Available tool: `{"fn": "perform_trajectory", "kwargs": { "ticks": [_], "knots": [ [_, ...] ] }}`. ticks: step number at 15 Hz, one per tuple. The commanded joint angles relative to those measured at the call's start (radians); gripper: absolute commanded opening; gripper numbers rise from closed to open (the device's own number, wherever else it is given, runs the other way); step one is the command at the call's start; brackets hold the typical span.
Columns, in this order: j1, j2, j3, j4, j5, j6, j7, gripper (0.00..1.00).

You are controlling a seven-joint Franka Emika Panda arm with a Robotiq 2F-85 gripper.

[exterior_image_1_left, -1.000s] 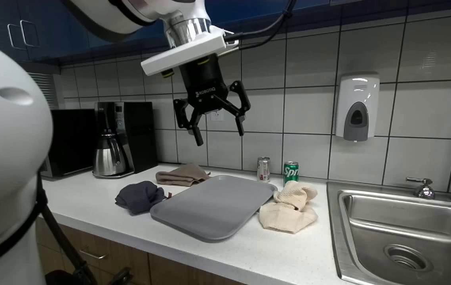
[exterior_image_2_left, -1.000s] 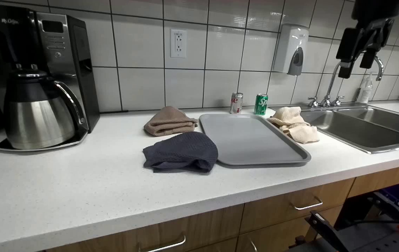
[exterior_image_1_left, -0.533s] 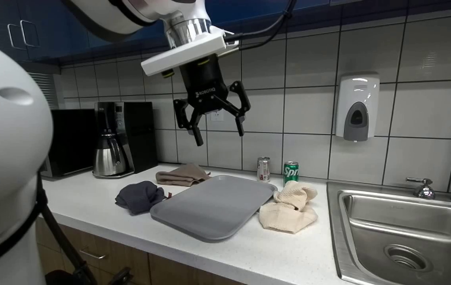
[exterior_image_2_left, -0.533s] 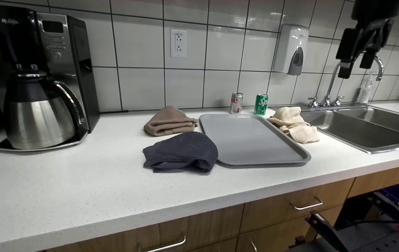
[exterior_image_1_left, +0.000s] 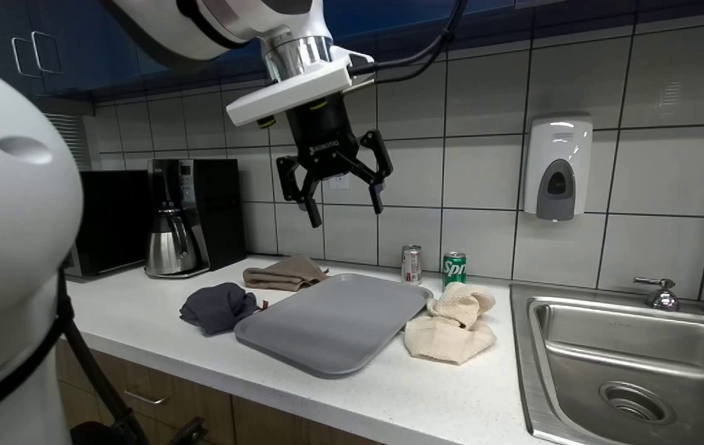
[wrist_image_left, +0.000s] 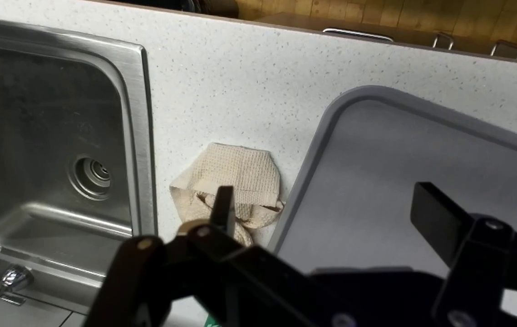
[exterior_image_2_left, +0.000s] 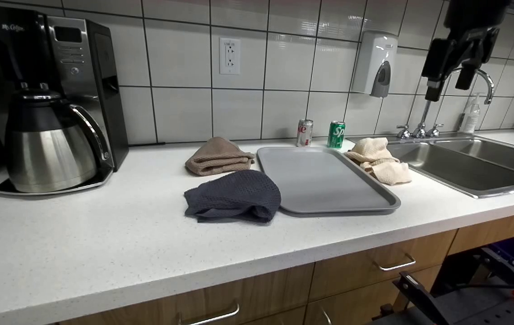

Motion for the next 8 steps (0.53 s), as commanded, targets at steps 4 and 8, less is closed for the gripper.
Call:
{"fn": "perform_trajectory", "kwargs": {
  "ticks": [4,8],
  "knots": [
    [-0.04,0.115,-0.03,0.032,0.009,0.103,0.036,1.0],
    [-0.066,0.195,-0.067,0.052,0.012,0.163,0.018,1.0]
  ]
}}
